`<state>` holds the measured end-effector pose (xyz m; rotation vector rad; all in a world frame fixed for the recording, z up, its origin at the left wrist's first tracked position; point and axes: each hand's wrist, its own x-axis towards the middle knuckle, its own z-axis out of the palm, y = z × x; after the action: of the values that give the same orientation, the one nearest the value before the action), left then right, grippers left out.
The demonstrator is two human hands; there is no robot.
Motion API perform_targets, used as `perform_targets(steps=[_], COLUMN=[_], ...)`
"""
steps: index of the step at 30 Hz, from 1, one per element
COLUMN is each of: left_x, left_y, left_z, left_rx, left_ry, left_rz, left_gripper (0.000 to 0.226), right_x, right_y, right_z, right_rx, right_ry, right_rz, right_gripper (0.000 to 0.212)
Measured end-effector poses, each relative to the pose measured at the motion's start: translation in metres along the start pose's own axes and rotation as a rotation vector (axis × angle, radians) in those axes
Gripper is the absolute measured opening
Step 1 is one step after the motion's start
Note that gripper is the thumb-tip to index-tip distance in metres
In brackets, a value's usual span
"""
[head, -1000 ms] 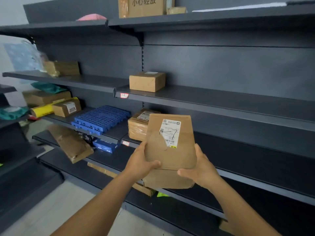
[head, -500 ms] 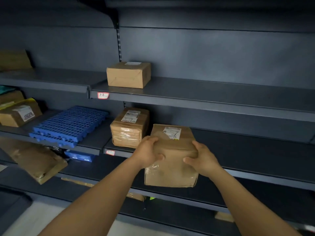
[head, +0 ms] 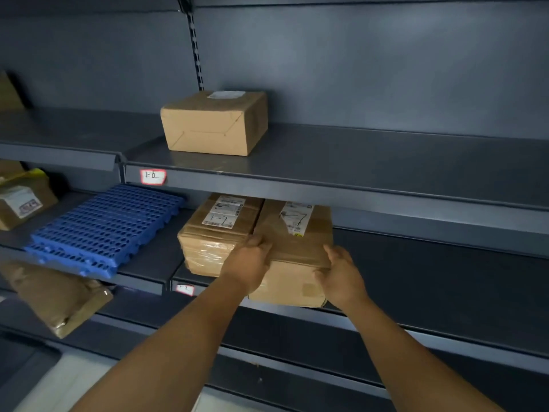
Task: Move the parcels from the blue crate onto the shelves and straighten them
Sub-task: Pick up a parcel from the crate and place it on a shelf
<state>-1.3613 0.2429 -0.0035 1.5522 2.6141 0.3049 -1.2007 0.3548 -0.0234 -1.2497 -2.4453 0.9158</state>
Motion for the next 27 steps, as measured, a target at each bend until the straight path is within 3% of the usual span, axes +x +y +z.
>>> perform_targets(steps=[14, 19, 27], left_x=[0.043, 0.018, -0.054], left_y=[-0.004, 0.014, 0.065], left_z=[0.004, 0.017, 0.015], left_rx=[0.090, 0.105, 0.087], left_ry=[0.032, 0.025, -0.080], left_rz=[0.016, 0.103, 0.253], left_gripper=[0.053, 0.075, 0.077], right_x=[0.035, 0.003, -0.092], right_y=[-0.005, -0.003, 0.011], right_z=[0.002, 0.002, -0.018], right_rx=[-0.106, -0.144, -0.362], right_ry=[0.000, 0.007, -0.008], right_rz=[-0.007, -0.002, 0.091], right_gripper=[0.069, 0.090, 0.098])
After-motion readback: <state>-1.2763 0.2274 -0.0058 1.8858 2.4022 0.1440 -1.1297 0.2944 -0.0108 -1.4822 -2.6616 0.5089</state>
